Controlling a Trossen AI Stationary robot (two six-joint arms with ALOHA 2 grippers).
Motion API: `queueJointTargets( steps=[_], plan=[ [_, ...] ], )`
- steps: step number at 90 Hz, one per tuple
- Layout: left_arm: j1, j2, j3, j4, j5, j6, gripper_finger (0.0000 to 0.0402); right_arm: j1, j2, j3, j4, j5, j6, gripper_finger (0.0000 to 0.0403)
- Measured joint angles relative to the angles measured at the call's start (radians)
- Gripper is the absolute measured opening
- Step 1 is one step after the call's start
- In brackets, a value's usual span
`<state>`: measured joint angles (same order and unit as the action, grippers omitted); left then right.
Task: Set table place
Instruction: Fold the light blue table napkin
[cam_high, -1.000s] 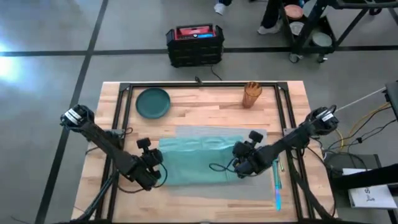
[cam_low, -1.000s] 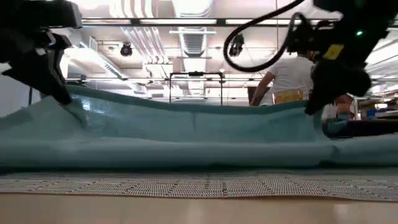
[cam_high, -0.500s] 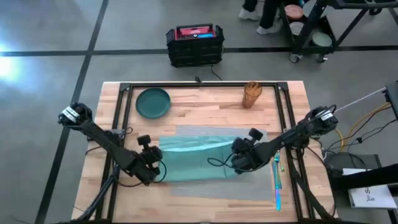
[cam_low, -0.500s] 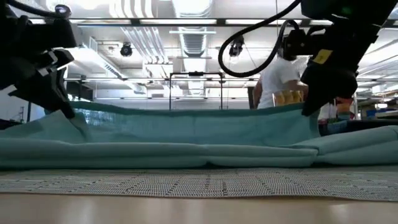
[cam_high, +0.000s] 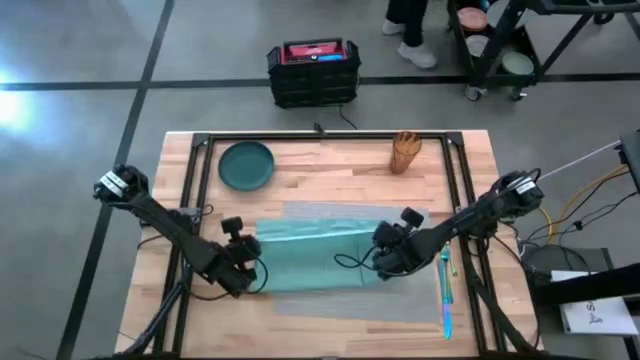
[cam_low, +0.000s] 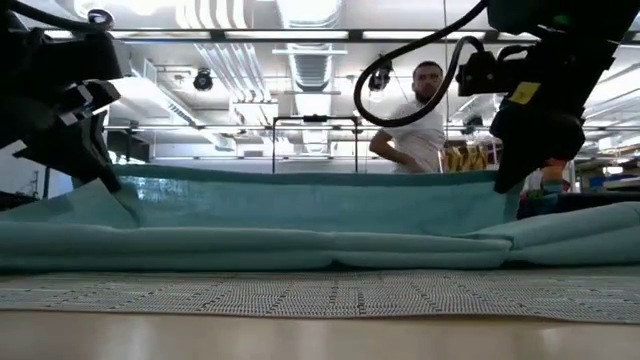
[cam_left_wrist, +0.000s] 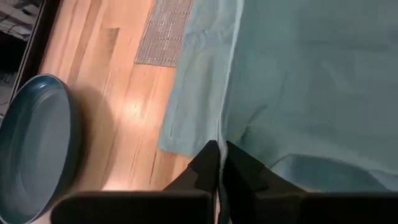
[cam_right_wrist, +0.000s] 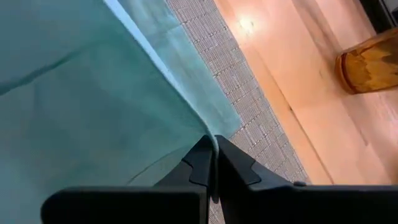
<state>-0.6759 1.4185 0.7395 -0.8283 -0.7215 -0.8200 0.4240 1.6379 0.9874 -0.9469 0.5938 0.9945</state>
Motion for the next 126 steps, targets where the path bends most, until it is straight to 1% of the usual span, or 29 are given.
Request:
queueJointTargets(
  steps=[12,17,24,33,45,52,60,75,80,85,95,101,106,115,126],
  plan=[
    [0.008,0.000,-0.001,-0.014,0.000,0.001,0.0030,-0.002,0.000,0.000,0.002,0.000,0.000,0.0000],
    [0.015,0.000,-0.001,-0.026,-0.001,0.001,0.0047,-0.006,0.000,0.000,0.003,0.000,0.001,0.0004],
    [0.029,0.000,-0.001,-0.038,-0.001,0.007,0.0078,-0.008,0.000,0.000,0.004,0.006,0.001,0.0020],
    [0.053,0.000,-0.001,-0.048,-0.001,0.018,0.0123,-0.025,0.000,0.000,0.007,0.015,0.001,0.0055],
    [0.085,-0.004,-0.001,-0.097,-0.002,0.027,0.0178,-0.060,0.000,0.000,-0.002,0.003,-0.007,0.0113],
    [0.104,-0.010,0.006,-0.152,-0.001,0.017,0.0201,-0.083,-0.002,0.005,-0.044,-0.004,-0.008,0.0146],
    [0.115,-0.024,0.032,-0.210,-0.001,-0.001,0.0216,-0.111,-0.009,0.023,-0.106,-0.027,-0.028,0.0178],
    [0.114,-0.069,0.112,-0.221,0.002,-0.002,0.0222,-0.123,-0.055,0.061,-0.177,-0.052,-0.065,0.0215],
    [0.114,-0.089,0.131,-0.185,0.017,0.003,0.0220,-0.109,-0.081,0.069,-0.161,-0.058,-0.083,0.0222],
    [0.114,-0.109,0.131,-0.116,0.062,0.028,0.0216,-0.092,-0.101,0.072,-0.129,-0.084,-0.117,0.0228],
    [0.113,-0.137,0.093,0.086,0.214,0.089,0.0206,-0.046,-0.135,0.042,0.037,-0.207,-0.241,0.0236],
    [0.112,-0.137,0.053,0.206,0.304,0.113,0.0199,-0.014,-0.142,0.000,0.175,-0.293,-0.322,0.0238],
    [0.112,-0.131,0.012,0.305,0.355,0.122,0.0192,0.007,-0.142,-0.045,0.306,-0.345,-0.383,0.0237],
    [0.110,-0.111,-0.059,0.402,0.408,0.121,0.0180,0.028,-0.123,-0.120,0.476,-0.399,-0.416,0.0228],
    [0.110,-0.100,-0.109,0.422,0.426,0.086,0.0167,0.030,-0.100,-0.160,0.534,-0.433,-0.372,0.0215]
  ],
)
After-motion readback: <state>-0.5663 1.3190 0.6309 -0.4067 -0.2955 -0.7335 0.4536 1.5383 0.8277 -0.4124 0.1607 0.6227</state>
